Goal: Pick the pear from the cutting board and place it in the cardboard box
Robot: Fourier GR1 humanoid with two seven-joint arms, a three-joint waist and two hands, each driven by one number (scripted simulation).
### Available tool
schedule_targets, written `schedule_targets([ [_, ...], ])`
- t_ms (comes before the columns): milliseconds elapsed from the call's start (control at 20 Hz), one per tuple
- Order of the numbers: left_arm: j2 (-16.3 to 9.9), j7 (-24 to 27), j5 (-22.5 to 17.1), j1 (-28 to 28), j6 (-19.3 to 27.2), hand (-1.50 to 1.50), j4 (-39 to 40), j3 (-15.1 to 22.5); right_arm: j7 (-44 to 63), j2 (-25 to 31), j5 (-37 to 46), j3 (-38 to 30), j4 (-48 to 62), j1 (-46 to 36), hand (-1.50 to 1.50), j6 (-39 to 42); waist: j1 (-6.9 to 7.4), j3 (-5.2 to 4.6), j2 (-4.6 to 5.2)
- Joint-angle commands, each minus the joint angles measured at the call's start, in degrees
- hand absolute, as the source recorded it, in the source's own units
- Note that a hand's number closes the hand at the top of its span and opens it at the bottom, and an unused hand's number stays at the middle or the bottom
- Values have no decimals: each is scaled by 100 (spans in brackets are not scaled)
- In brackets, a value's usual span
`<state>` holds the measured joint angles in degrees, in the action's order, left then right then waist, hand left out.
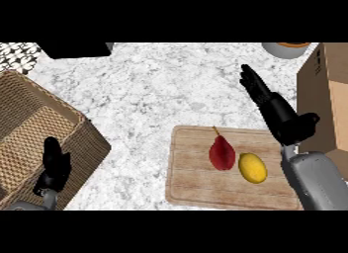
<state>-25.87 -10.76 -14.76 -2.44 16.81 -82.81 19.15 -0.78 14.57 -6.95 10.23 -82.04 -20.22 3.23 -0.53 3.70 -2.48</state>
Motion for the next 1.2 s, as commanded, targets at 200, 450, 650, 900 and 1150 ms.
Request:
schedule_targets([
  [200, -891, -129, 576, 71, 315, 0, -806, -465, -2162, 258, 594, -1099, -838, 1370, -150, -1359, -864, -316, 55],
  [450, -1087, -126, 599, 565, 358, 0, -1368, -598, -2900, -278, 440, -2445, -609, 2260, -150, -2775, -1133, -303, 161],
  [650, -1127, 26, 667, 629, 232, 0, -1504, -554, -4727, -635, 1087, -2050, -995, 3088, -150, -2895, -843, -354, 216],
  [900, -1010, 405, 806, 768, 138, 0, -1569, -420, -5259, -1030, 2230, -1497, -1076, 4643, -150, -3649, -595, -402, 247],
  [1150, -981, 527, 817, 522, -88, 0, -1277, -449, -4844, -1439, 3204, -727, -1593, 5775, -150, -4147, -404, -411, 300],
])
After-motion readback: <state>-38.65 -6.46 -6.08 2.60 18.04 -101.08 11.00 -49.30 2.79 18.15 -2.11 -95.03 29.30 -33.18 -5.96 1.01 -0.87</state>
